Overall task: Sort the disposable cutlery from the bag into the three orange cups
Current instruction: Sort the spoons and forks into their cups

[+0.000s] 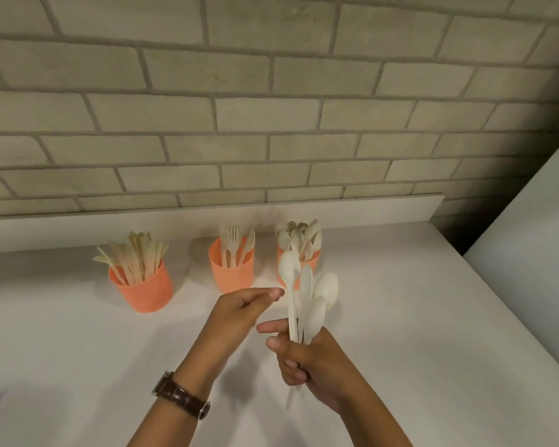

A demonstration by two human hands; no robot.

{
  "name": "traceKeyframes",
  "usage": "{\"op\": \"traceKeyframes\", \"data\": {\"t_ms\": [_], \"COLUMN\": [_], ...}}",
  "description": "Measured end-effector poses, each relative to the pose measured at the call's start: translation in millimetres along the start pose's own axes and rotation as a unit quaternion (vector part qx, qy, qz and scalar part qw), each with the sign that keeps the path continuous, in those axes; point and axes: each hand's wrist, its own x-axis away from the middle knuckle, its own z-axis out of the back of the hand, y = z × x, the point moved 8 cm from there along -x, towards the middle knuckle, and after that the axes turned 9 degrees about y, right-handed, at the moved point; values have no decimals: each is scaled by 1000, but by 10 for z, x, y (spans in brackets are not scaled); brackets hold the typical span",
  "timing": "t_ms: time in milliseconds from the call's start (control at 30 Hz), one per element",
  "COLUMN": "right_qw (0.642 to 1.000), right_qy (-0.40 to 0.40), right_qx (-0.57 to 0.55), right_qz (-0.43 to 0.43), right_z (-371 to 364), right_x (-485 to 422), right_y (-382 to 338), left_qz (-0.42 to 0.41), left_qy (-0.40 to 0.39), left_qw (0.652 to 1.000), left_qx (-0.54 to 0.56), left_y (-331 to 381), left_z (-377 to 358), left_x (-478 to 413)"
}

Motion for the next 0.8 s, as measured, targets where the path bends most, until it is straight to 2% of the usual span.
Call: {"op": "traceKeyframes", "data": {"t_ms": [67, 100, 200, 333, 433, 633, 800], "right_qw": [999, 999, 994, 978, 979, 976, 981], "right_qy": [-7, -7, -5, 60, 67, 73, 100], "right_qx": [34, 52, 107, 197, 194, 195, 150], "right_qz": [2, 1, 0, 13, 6, 64, 78], "right_z": [-25, -33, -46, 92, 134, 191, 237], "right_x": [2, 5, 22, -1, 7, 72, 109], "right_y": [4, 8, 8, 45, 52, -15, 44], "left_qz": [19, 21, 3, -43, -53, -41, -71], "left_qy": [-53, -49, 33, 146, 189, 191, 148], "left_qw": [998, 997, 995, 984, 976, 979, 986], "left_qx": [35, 56, 92, 94, 94, 52, -12], "left_y": [23, 38, 55, 57, 13, -173, -262], "left_z": [-134, -145, -16, 276, 449, 477, 196], "left_x": [156, 194, 193, 164, 170, 261, 427]}}
